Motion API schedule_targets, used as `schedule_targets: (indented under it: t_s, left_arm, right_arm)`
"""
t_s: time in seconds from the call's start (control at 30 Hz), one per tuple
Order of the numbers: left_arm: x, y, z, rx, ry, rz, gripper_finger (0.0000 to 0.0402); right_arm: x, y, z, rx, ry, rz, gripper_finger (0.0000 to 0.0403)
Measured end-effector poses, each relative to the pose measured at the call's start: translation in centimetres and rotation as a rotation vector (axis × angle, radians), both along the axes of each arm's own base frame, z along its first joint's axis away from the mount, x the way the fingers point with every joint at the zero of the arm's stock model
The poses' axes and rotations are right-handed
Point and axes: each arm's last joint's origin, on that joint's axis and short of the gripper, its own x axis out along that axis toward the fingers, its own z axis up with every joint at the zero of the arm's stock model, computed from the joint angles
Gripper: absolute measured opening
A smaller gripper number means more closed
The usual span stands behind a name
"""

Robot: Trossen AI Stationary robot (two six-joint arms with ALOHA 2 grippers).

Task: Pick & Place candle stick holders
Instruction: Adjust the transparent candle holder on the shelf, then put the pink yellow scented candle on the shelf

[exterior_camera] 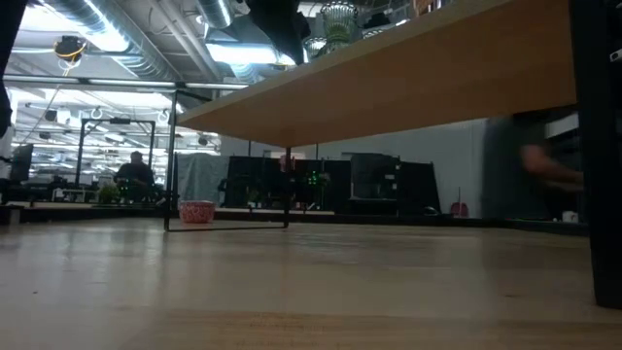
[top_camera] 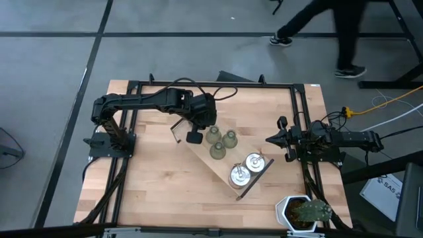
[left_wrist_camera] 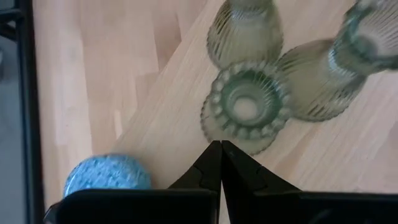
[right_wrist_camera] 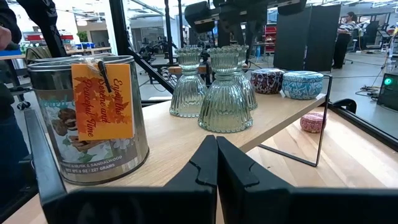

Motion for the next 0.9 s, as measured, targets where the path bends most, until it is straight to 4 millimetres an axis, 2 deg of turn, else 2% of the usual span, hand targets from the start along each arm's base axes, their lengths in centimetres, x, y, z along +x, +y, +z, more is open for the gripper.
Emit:
schedule_targets:
  t_s: [0.53,0.9]
  left_arm:
    - [0.2,0.2,0.3,-0.021,-0.039,-0.002,0.0001]
    - [-1.2,0.9,2.8,0.019,-0.028,0.081,0.0001]
  right_arm:
    - [0.0,0.0,0.0,0.000,-0.001,0.000,0.0001]
    - [0.0,0.0,0.0,0.000,-0.001,0.000,0.0001]
